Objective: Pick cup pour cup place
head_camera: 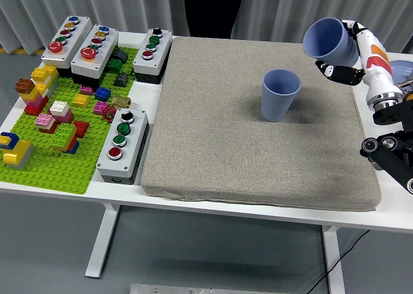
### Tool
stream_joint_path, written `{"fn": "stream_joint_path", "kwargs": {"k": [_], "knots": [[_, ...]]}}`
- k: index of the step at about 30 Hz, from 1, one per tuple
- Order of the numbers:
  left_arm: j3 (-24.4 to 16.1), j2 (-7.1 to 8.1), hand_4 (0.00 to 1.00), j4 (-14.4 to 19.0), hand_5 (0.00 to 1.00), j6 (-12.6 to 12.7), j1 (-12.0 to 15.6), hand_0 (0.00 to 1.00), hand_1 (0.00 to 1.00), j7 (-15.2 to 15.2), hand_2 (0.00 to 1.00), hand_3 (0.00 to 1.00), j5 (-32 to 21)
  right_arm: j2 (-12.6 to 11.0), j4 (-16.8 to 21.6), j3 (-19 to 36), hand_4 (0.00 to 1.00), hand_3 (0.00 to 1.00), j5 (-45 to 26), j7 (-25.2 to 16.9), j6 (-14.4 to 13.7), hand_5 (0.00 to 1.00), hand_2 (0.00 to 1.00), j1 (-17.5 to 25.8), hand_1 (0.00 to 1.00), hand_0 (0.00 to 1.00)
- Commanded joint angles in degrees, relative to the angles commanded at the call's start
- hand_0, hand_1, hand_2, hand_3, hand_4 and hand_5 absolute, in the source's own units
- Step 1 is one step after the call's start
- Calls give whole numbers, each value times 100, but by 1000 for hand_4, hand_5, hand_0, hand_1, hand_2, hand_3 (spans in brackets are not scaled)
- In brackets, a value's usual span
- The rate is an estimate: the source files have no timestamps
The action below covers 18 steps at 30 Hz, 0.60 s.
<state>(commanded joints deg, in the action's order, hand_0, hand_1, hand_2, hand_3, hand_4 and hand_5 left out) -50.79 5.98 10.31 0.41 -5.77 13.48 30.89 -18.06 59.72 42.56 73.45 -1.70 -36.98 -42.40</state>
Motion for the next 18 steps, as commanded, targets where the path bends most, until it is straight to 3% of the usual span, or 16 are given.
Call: {"fn": "stream_joint_path", "kwargs": {"k": [6,14,18], "knots": [[-2,-15,515,0,942,3,-11,757,809,-4,848,763,-4,172,-102,762,638,563,-1452,-44,0,59,535,298,632,813],[12,-25,515,0,943,-7,-22,758,809,-5,848,764,-2,324,-36,1122,638,561,-3298,-138,0,57,535,631,634,814],[13,-34,515,0,944,-11,-33,758,808,-2,848,764,3,394,72,1149,636,560,-3357,-252,0,57,535,792,635,813]]}}
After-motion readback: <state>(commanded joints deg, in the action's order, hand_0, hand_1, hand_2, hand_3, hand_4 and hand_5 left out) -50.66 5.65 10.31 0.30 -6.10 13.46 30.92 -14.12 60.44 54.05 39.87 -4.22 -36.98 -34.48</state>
